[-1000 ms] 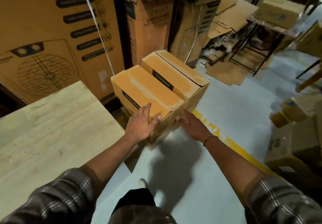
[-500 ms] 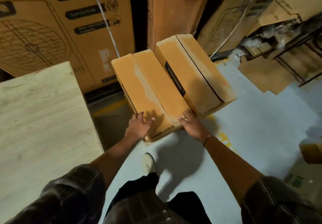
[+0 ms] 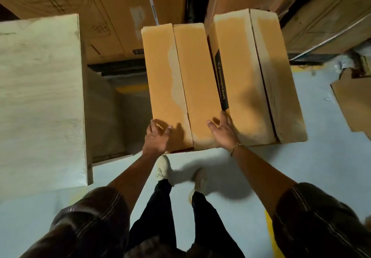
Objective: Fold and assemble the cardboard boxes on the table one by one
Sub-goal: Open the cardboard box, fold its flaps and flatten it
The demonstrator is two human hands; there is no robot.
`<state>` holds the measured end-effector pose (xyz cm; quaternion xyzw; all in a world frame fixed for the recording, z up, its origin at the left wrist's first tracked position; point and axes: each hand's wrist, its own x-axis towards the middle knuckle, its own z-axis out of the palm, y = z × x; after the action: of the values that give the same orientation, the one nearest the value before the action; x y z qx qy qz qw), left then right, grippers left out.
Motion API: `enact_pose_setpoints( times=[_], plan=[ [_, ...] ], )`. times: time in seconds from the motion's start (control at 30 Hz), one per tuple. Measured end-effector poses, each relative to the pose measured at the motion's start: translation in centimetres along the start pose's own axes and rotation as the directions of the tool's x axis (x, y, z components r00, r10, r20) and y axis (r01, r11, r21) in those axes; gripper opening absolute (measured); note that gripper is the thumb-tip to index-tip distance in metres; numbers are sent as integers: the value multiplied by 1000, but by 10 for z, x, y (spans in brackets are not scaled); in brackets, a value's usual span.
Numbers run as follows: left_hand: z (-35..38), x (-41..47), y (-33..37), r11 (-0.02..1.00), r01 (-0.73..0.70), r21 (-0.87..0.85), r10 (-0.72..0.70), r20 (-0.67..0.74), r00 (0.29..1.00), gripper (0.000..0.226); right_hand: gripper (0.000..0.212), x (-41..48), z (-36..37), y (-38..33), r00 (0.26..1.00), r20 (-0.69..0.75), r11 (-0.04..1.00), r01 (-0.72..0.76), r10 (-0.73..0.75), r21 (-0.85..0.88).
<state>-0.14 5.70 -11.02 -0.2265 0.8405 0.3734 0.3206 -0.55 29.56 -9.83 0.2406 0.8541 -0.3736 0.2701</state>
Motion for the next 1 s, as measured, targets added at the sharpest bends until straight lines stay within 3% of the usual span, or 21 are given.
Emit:
enact_pose_setpoints(
  times=[0.2, 0.33, 0.47, 0.63, 0.8, 0.9, 1.0],
  plan=[
    [29, 10, -7, 990, 88, -115, -93, -38, 995, 94, 89, 30, 17, 9, 991, 10, 987, -133, 132, 86],
    [23, 24, -19, 953, 111, -280, -138, -79, 987, 90, 80, 40, 25, 14, 991, -19, 987, -129, 131, 94],
    [22, 42, -33, 935, 155, -318, -177, -43, 983, 84, 76, 50, 29, 22, 984, -30, 969, -168, 176, 181],
    [34, 52, -43, 872, 171, -459, -225, -67, 972, 85, 83, 63, 33, 25, 974, -51, 954, -206, 222, 218],
    [23, 37, -38, 938, 124, -323, -183, -158, 970, 87, 88, 46, 31, 22, 978, -123, 973, -147, 170, 178],
    [2, 14, -27, 962, 97, -254, -151, -203, 967, 85, 100, 22, 20, 10, 978, -172, 989, -98, 116, 111],
    [-21, -13, -17, 968, 53, -245, -111, -231, 966, 83, 88, -6, -1, -10, 972, -229, 997, -34, 50, 73]
  ],
)
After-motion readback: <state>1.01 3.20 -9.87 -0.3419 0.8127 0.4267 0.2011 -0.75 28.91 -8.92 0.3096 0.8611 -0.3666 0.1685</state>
